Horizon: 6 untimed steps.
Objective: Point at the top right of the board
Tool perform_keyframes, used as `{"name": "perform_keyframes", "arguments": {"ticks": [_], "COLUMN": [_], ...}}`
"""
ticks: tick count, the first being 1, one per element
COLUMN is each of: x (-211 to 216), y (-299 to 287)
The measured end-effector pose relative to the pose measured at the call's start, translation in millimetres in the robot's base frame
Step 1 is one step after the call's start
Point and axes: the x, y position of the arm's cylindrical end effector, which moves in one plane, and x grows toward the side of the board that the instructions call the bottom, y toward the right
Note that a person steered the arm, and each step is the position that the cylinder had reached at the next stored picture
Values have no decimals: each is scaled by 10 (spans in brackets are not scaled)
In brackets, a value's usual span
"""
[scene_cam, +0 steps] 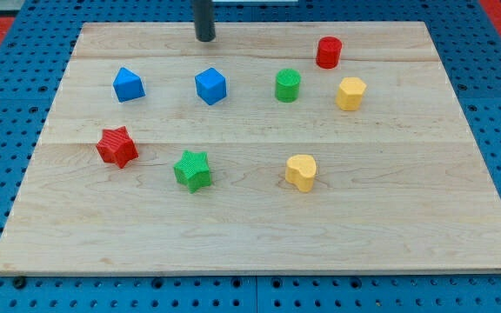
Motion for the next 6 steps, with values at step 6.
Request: {"name": "perform_keyframes", "arguments": {"ticks": [6], "x": [-317], "y": [2767]}}
